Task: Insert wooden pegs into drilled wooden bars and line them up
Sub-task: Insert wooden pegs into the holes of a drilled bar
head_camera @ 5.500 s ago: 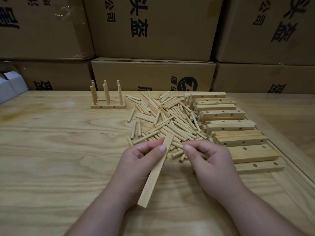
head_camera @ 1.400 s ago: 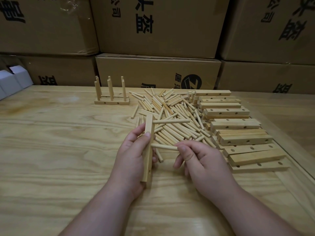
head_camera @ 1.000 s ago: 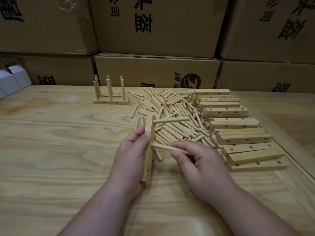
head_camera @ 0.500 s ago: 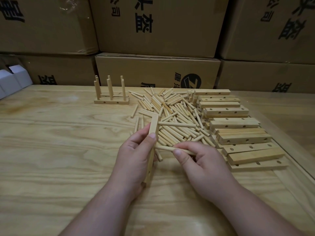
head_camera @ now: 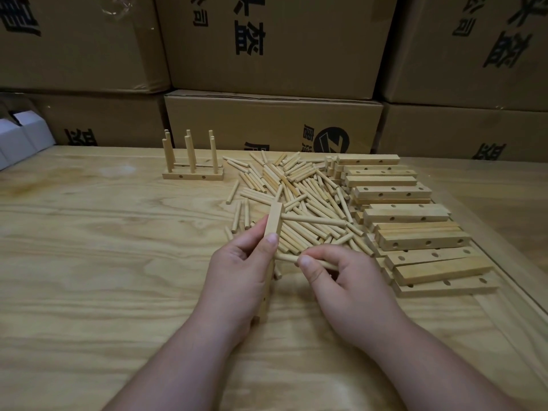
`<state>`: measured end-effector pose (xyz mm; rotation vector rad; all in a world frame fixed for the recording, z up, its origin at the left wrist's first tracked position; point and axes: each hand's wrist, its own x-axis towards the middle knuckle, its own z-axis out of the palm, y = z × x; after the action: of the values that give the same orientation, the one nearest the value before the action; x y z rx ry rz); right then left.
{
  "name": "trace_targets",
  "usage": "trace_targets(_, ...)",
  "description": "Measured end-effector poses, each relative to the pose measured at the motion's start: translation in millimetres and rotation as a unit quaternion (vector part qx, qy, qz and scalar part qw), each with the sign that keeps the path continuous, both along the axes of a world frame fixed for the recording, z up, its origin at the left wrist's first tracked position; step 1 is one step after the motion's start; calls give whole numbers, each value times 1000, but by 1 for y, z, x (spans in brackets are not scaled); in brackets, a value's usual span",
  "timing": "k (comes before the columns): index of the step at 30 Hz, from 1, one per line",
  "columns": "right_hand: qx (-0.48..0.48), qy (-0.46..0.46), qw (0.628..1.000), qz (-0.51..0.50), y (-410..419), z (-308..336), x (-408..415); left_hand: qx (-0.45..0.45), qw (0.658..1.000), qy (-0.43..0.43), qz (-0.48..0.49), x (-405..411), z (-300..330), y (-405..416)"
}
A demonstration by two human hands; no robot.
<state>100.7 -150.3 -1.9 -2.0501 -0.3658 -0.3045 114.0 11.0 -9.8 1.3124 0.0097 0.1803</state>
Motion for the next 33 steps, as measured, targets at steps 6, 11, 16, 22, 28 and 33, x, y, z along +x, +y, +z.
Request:
trace_targets(6, 59, -7, 998, 18, 2, 2, -3, -38, 999, 14, -8, -1, 1, 0)
trace_targets(11, 53, -82, 995, 13, 6, 7, -6, 23, 999, -22, -15, -6, 3, -7)
trace_targets(16, 4, -110, 992, 55, 4, 12, -4, 5, 998, -11, -68, -5, 4, -5)
trace_targets(22, 91, 0, 990, 106, 1, 10, -2, -51, 993, 0, -105, -6, 4, -4)
trace_targets(28, -3, -60, 997, 58, 5, 14, -5, -33, 997, -17, -72, -4, 3, -5)
trace_targets(33, 13, -49, 996, 71, 3, 10, -2, -54, 995, -4, -84, -3, 3, -2)
